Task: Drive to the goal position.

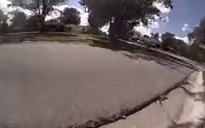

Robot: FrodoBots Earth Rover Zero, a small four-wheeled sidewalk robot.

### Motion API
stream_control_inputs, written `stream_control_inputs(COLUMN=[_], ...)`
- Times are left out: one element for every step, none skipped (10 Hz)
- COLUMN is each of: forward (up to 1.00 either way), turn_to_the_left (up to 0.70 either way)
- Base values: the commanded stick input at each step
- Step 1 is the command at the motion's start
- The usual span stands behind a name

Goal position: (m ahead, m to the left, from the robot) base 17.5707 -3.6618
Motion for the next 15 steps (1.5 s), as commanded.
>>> stream_control_inputs(forward=[0.7, 0.7, 0.7, 0.7, 0.7, 0.7, 0.7, 0.7, 0.7, 0.0, 0.0, 0.0, 0.0, 0.0, 0.0], turn_to_the_left=[0.0, 0.0, 0.0, 0.0, 0.0, 0.0, 0.0, 0.0, 0.0, 0.0, 0.0, 0.0, 0.0, 0.0, 0.0])
